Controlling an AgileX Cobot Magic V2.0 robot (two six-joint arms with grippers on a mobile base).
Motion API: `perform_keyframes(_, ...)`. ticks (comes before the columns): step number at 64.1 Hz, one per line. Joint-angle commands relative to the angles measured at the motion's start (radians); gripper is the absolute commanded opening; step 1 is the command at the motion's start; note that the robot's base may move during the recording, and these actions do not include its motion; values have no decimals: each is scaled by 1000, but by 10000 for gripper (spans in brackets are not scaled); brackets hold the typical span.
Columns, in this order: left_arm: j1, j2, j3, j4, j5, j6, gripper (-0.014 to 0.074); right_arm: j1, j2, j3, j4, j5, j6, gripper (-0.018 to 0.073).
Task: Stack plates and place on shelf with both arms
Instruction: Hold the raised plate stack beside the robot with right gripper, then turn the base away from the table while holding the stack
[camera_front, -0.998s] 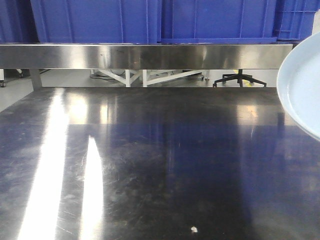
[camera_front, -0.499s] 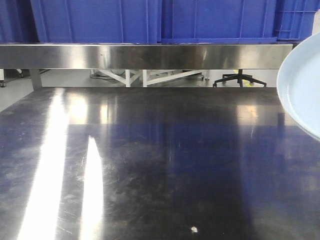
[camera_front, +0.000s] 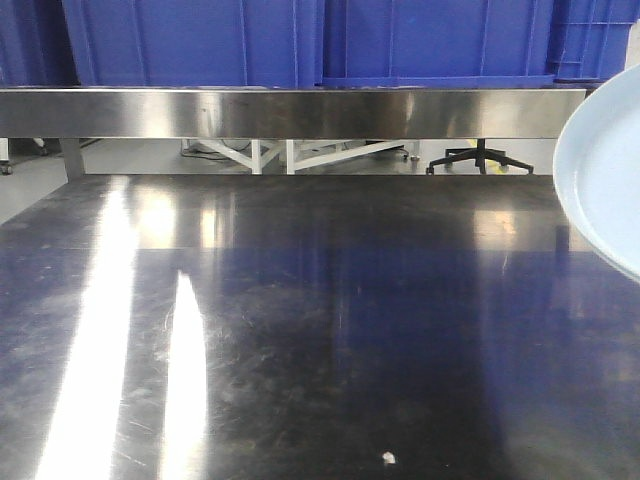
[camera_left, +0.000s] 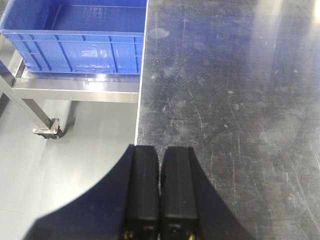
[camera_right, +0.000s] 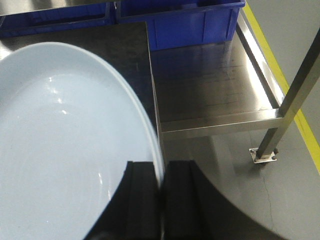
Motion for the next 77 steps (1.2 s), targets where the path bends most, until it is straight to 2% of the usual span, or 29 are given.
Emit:
perform_keyframes(1, 2, -7, -27, 0, -72, -5, 87, -5, -1, -31, -4, -88, 2, 30)
perform_keyframes(77, 2, -7, -27, 0, -72, -5, 87, -5, -1, -31, -4, -88, 2, 30)
